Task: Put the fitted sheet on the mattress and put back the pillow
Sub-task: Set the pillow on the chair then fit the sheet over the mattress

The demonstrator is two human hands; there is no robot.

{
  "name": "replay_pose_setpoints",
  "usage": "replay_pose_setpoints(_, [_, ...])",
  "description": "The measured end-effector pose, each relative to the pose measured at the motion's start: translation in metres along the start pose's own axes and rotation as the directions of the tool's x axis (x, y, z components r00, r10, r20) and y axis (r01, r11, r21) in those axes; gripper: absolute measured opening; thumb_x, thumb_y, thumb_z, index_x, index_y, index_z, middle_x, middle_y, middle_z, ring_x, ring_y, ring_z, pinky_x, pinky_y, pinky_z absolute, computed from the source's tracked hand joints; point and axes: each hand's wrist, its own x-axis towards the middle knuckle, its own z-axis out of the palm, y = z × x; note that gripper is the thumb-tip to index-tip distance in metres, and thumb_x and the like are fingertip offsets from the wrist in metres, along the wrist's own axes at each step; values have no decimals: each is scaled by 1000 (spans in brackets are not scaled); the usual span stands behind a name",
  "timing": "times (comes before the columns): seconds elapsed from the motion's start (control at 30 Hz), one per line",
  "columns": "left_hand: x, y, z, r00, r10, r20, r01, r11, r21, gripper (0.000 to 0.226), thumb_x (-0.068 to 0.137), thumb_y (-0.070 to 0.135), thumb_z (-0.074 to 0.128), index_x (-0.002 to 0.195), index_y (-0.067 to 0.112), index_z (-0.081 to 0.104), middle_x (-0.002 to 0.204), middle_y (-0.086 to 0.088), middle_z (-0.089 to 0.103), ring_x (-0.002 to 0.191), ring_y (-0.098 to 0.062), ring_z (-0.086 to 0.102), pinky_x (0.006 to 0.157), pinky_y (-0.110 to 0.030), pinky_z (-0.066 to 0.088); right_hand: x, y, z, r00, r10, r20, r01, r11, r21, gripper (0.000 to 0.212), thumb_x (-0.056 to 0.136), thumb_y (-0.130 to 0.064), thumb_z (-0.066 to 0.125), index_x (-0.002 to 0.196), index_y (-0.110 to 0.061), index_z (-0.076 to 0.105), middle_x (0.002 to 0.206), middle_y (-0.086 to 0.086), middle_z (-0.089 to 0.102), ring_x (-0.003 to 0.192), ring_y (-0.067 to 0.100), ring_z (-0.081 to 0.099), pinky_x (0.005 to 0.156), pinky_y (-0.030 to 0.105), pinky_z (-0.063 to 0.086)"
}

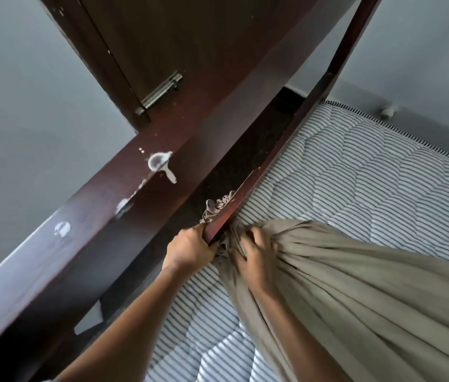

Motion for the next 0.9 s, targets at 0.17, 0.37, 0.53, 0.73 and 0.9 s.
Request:
replay_pose_setpoints(0.17, [-3,-1,3,996,45,-73,-45,999,4,50,77,39,56,127,36,50,99,2,69,83,-21,65,76,-36,55,12,-36,5,990,100,-100,-112,985,-129,22,50,-6,85,59,-17,69,84,2,64,85,20,52,74,34,41])
replay_pose_setpoints(0.37, [-8,5,-6,993,95,-76,-101,992,-73,75,68,73,39,135,41,35,150,6,35,112,-23,58,83,-35,50,20,-27,-6,997,62,43,-65,995,69,23,78,-13,56,93,-9,73,94,9,66,90,30,61,80,35,47])
replay_pose_setpoints(0.53, [-11,5,-9,985,88,-147,-114,977,-180,69,73,74,39,130,35,42,131,9,55,107,-20,60,83,-37,51,56,-46,-83,993,-19,115,-31,909,416,35,86,3,56,120,-4,63,119,7,65,106,17,62,90,21,48])
replay_pose_setpoints(0.73, [-17,10,-8,932,-172,-319,110,973,-204,35,98,22,31,130,13,42,132,-12,53,109,-33,55,85,-40,42,148,-117,-53,546,48,837,456,820,-345,73,76,-55,65,135,-18,44,141,7,45,130,31,41,109,46,30])
replay_pose_setpoints(0.9, [-17,13,-10,930,-186,-317,128,973,-194,30,99,22,31,122,12,47,122,-12,58,103,-32,57,80,-37,40,137,-114,-25,554,57,830,464,807,-365,44,91,-39,56,128,-16,54,134,5,54,119,26,53,94,33,41])
